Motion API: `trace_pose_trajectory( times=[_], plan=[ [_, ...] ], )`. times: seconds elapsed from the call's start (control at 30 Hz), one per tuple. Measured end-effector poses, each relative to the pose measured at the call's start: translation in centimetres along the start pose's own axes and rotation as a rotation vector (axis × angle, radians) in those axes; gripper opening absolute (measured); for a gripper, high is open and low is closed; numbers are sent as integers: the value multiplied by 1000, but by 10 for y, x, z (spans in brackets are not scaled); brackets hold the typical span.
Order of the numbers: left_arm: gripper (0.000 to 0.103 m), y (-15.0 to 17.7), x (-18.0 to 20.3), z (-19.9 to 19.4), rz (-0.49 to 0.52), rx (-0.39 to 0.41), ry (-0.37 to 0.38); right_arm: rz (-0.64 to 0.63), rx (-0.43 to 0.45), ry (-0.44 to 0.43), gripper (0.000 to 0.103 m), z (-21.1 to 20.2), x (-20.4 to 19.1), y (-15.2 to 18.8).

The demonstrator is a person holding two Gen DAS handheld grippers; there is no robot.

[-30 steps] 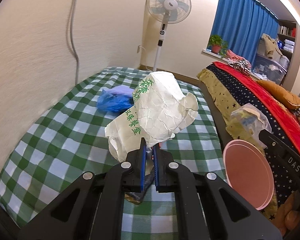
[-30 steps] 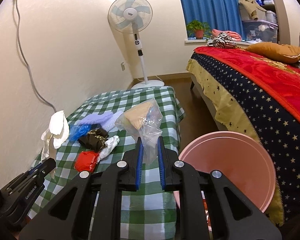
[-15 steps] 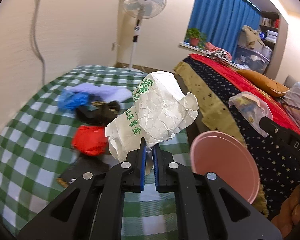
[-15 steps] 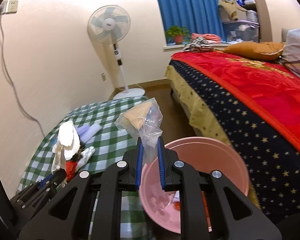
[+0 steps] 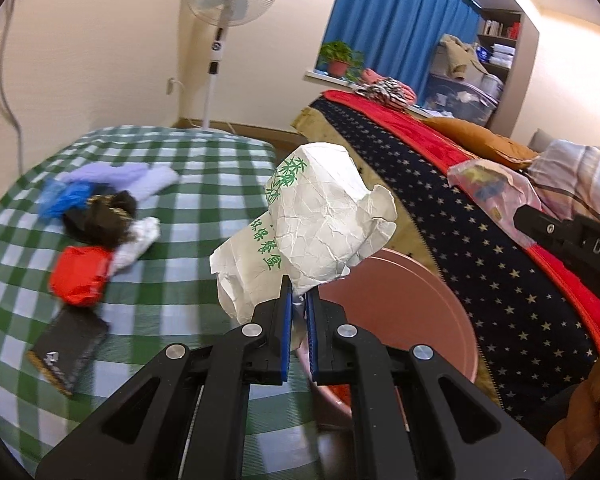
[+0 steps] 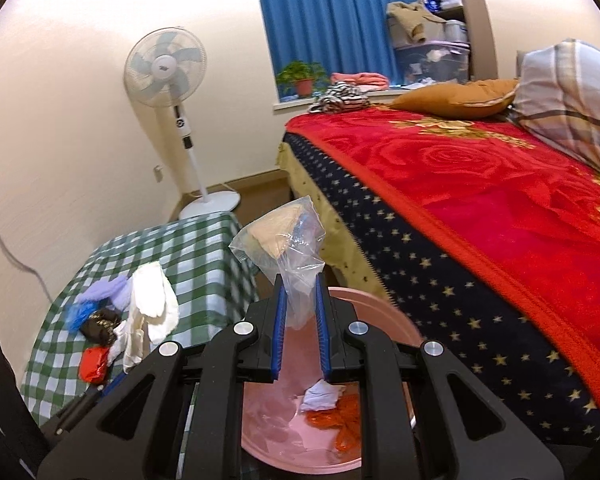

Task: Collect trash
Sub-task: 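Open both grippers to drop the bags into the pink bin, then move both open grippers back over the table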

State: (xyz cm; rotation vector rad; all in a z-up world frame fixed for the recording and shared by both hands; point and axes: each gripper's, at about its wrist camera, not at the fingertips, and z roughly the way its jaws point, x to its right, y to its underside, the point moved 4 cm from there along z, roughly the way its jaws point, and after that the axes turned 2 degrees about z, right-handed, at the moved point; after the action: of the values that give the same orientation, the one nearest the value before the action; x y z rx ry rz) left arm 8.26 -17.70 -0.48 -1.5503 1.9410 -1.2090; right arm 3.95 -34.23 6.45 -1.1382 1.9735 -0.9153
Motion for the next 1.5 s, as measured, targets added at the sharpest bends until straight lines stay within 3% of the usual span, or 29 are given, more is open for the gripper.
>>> trace_pose_trajectory(
  times=[0.7, 0.8, 0.83, 0.87, 1.23, 1.5],
  plan=[
    [7, 10, 30, 21, 38, -41, 110, 18, -9, 48, 15, 6, 10, -1],
    [13, 14, 36, 29, 62, -78, 122, 46, -11, 74, 31, 7, 16, -2],
    [20, 17, 35, 32, 59, -91, 122, 64, -12, 82, 56, 7, 19, -1],
    [22, 19, 33, 33, 47, -97, 127, 81, -9, 84, 68, 7, 21, -1],
    [22, 17, 15, 24, 9, -80, 95, 66, -6, 40, 64, 7, 10, 4],
    [22, 9, -8, 10, -13, -51, 45, 41, -1, -13, 54, 5, -5, 8]
  ],
)
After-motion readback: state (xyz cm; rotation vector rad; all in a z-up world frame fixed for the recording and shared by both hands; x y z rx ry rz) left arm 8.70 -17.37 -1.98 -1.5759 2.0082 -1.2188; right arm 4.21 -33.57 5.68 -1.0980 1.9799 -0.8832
